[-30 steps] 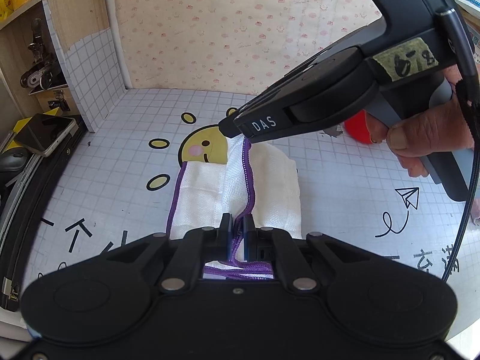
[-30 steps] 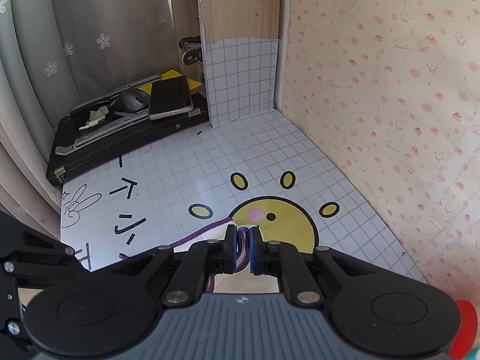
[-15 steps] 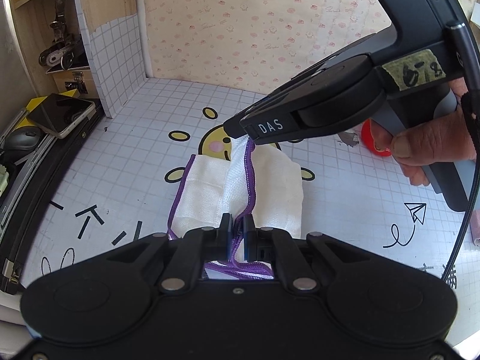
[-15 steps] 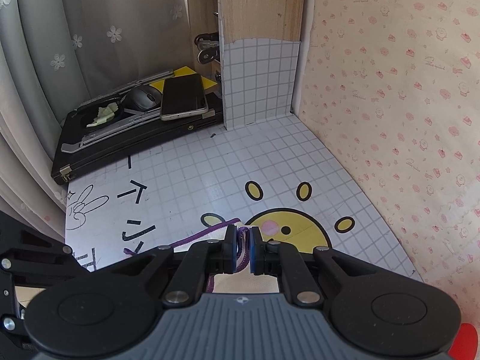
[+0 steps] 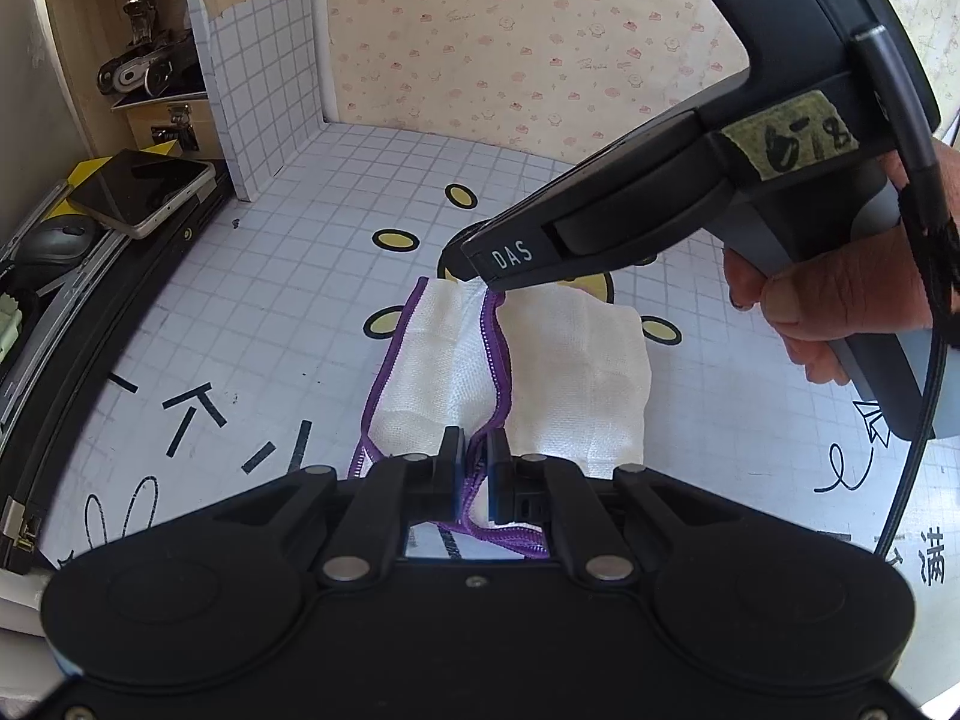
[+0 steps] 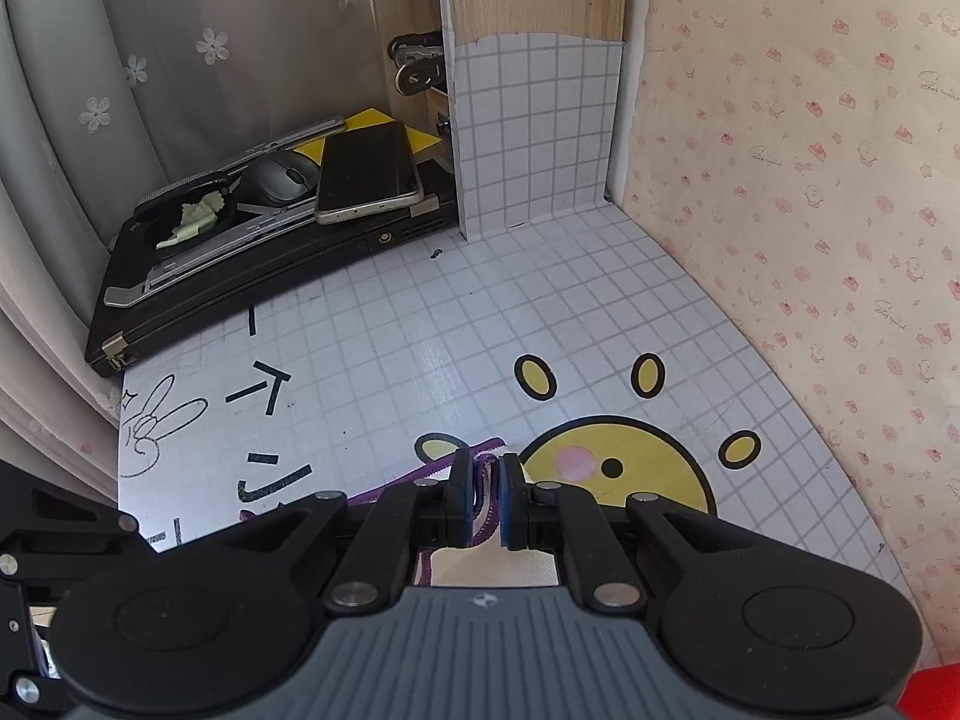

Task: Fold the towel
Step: 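Lift and carry the towel by its purple border with both grippers, folding it, then open the right gripper and release the purple border onto the towel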

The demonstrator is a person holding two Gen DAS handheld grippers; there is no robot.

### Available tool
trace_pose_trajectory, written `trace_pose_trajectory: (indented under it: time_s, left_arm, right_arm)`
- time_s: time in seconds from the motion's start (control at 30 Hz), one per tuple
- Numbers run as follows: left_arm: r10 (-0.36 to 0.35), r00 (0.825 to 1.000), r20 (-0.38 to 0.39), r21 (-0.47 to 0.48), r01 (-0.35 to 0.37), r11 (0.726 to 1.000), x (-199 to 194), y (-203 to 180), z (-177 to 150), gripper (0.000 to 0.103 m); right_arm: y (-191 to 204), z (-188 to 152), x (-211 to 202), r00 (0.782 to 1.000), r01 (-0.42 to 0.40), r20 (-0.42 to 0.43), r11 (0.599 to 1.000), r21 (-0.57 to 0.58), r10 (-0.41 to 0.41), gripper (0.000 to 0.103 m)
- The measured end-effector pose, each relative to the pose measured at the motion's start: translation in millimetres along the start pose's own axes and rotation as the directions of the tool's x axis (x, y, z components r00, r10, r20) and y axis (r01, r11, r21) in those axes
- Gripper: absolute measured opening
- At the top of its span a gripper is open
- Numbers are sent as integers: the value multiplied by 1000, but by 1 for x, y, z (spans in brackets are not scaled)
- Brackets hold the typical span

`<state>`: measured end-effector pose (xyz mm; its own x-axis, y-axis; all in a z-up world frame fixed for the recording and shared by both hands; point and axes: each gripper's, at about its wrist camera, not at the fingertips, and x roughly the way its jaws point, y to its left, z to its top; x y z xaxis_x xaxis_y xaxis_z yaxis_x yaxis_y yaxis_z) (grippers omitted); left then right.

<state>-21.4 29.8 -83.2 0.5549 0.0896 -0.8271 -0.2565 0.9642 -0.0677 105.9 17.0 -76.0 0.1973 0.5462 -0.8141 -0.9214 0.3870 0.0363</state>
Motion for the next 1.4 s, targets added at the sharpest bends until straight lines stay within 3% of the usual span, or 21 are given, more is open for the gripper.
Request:
trace_pose_trajectory:
  time_s: [0.7, 0.8, 0.93, 1.3, 1.4]
  left_arm:
    - [38, 999, -27, -74, -39, 996, 19, 20, 6, 9]
    - [41, 999, -29, -82, -43, 996, 20, 23, 7, 9]
    - [46, 998, -31, -92, -48, 995, 22, 26, 8, 9]
    - [58, 998, -22, -110, -60, 992, 23, 34, 16, 10]
    - [67, 998, -9, -119, -68, 991, 20, 37, 18, 11]
  right_arm:
    - [3, 7, 37, 1000, 19, -13, 999, 33, -19, 8]
    - [2, 9, 38, 1000, 18, -5, 999, 47, -18, 14]
    - [-2, 11, 35, 1000, 13, 27, 996, 87, -15, 37]
    - [-2, 10, 17, 995, 58, 76, 996, 65, -62, 37]
    - [-2, 4, 16, 996, 68, 56, 997, 41, -70, 37]
